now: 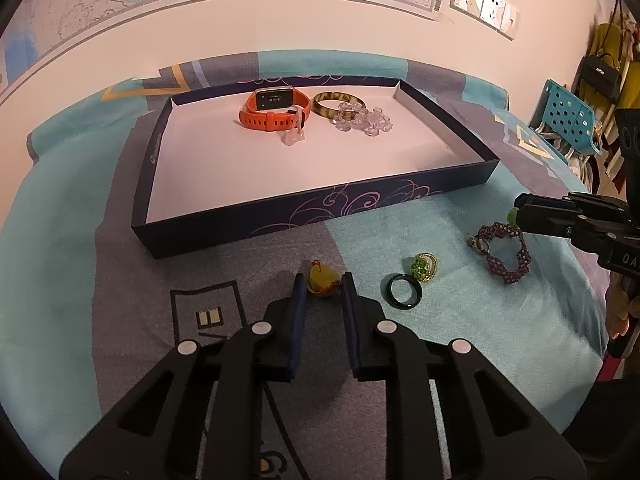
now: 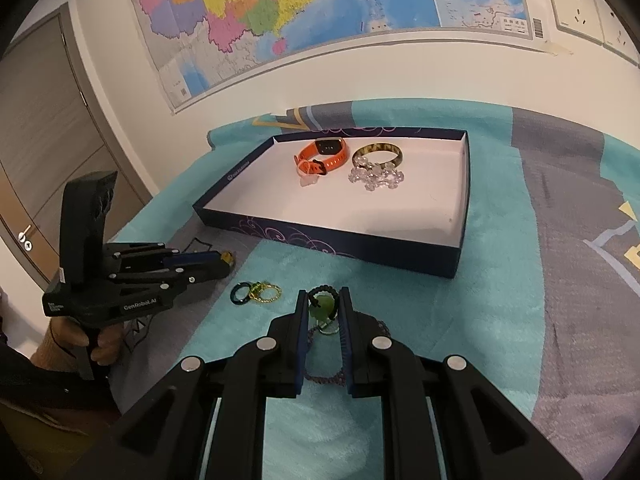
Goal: Organize jewelry
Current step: 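Grasp the green glass ring with the right tool while the left tool grasps the yellow ring, then carry the green and yellow rings into the box and open both tools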
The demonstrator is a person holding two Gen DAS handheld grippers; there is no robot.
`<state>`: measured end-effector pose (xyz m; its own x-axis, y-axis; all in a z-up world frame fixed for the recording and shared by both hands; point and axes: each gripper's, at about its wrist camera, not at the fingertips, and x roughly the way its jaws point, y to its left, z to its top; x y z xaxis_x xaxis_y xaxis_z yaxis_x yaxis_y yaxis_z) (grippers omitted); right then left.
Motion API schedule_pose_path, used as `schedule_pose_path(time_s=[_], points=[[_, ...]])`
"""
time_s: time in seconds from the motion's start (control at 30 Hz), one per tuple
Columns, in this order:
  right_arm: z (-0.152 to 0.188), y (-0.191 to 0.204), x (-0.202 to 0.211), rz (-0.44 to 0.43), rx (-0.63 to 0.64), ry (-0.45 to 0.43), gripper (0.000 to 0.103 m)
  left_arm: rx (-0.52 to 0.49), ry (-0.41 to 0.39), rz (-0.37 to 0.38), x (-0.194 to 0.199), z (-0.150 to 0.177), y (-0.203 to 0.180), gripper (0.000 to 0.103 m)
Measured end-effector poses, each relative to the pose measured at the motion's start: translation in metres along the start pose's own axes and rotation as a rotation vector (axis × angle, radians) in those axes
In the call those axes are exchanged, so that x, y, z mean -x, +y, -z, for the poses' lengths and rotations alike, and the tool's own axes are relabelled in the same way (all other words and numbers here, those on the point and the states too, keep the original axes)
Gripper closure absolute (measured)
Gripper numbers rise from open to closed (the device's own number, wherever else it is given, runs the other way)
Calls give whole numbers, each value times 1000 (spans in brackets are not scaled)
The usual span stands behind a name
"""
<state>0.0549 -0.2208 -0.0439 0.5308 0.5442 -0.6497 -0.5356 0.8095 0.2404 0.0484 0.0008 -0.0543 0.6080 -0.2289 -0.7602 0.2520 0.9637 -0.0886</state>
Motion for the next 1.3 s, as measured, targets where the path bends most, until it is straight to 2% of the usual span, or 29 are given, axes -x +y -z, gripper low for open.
schedule_pose_path(time_s=[0.37,1.3], points=[[-6,-1,0,-35,-21,-16,90,4,-31,12,12,-2,0,86],[-34,9,-4,-46,21,-49,90,-17,-114,37,41,-19,-4,86]])
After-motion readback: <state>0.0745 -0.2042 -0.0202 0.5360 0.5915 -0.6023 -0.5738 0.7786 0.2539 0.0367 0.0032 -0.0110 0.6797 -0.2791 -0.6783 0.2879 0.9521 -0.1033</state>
